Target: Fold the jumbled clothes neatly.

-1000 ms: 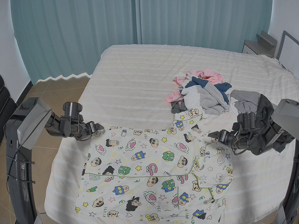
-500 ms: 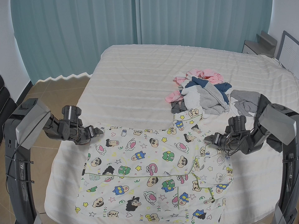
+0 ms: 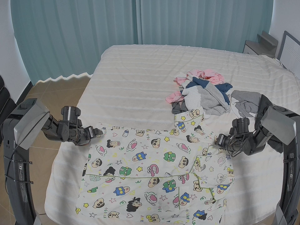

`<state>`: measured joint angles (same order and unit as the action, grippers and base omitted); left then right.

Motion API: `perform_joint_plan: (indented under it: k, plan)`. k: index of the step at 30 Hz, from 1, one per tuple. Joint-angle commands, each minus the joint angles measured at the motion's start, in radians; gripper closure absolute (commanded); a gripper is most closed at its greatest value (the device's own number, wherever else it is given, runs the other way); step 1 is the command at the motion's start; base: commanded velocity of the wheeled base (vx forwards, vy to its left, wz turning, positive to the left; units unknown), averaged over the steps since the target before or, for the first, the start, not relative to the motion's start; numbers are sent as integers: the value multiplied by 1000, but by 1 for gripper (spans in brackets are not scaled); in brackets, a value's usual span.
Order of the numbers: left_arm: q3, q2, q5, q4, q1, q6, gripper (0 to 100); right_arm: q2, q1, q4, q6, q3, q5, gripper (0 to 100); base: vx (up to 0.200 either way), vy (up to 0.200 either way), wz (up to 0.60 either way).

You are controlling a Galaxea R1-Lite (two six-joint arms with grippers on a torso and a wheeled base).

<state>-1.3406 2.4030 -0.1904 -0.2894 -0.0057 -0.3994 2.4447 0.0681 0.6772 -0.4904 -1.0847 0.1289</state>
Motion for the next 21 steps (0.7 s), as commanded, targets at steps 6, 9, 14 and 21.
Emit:
perform_joint_plan:
  k: [6, 9, 14, 21]
  plan:
    - [55, -27, 2, -54, 1, -6, 0, -3, -10, 56, 9, 25, -48, 100, 0, 0, 0]
    - [64, -42, 0, -54, 1, -7, 0, -16, -2, 58, 9, 39, -49, 0, 0, 0, 0]
    - [107, -100, -3, -54, 4, -13, 0, -88, 1, 88, 6, 114, -48, 0, 0, 0, 0]
    - [344, -317, -123, -57, 7, -84, 0, -335, 6, 223, -4, 410, -41, 0, 0, 0, 0]
